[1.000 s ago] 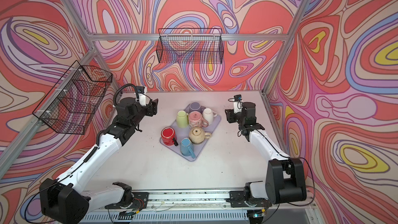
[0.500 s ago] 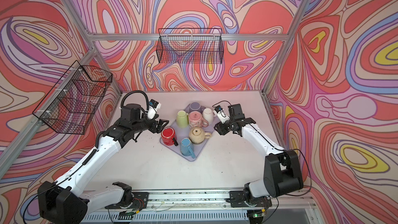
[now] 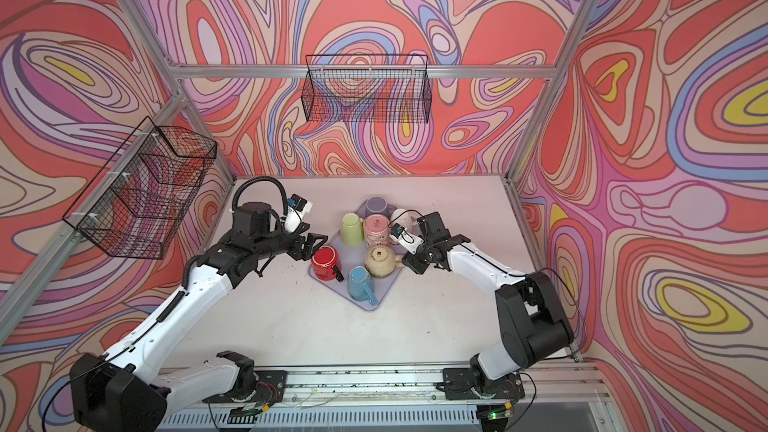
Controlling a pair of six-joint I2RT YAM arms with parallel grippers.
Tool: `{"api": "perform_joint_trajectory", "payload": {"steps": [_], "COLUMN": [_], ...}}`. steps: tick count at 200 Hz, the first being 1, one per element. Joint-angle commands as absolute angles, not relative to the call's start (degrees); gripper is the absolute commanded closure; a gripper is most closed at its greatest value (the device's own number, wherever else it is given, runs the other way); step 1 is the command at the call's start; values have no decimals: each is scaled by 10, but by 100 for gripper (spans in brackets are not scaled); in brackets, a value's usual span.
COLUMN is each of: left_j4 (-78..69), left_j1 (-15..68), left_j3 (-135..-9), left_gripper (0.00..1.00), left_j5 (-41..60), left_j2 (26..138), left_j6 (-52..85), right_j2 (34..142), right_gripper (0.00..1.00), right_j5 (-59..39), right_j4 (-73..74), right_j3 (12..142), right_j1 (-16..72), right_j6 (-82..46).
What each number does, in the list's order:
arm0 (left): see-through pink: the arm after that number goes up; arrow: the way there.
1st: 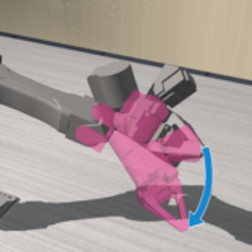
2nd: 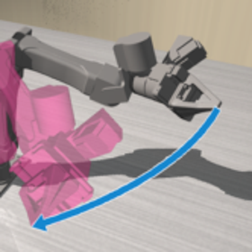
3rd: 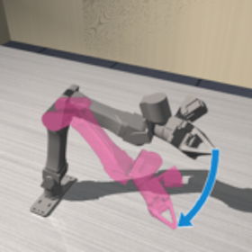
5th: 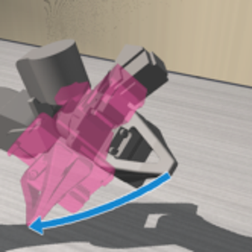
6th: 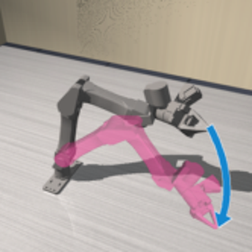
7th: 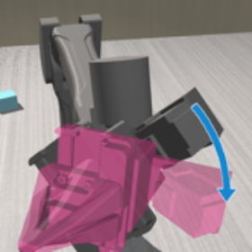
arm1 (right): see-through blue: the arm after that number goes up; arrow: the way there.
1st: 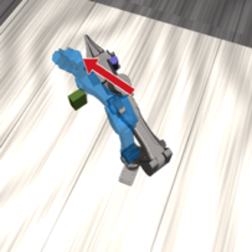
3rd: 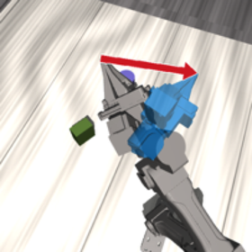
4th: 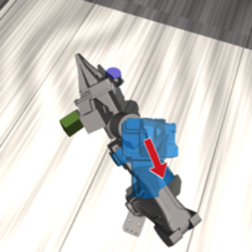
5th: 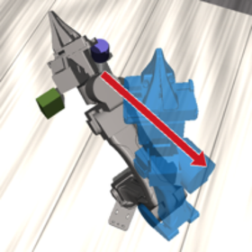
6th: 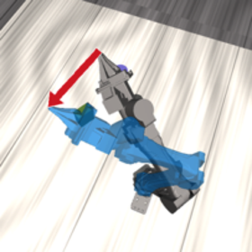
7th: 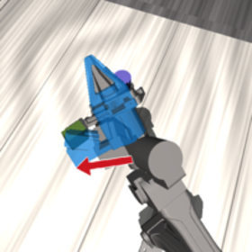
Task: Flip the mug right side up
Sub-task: 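Reach the right gripper to the cream mug's handle while the left arm advances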
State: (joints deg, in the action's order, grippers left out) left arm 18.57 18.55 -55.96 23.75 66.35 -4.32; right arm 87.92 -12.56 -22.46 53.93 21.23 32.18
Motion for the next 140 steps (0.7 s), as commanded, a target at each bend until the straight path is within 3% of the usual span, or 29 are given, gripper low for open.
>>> {"api": "perform_joint_trajectory", "payload": {"steps": [1,84,140], "left_j4": [185,182,183], "left_j1": [190,190,190], "left_j3": [-547,-545,-543], "left_gripper": [24,24,24], "left_j5": [234,233,233], "left_j2": [647,642,641], "left_j6": [-46,-48,-51], "right_j2": [894,942,947], "right_gripper": [42,46,64], "right_j5": [-140,-121,-127], "right_j4": [-194,-182,-167], "right_j3": [539,544,531], "right_j1": [218,251,268], "right_j6": [341,346,334]}}
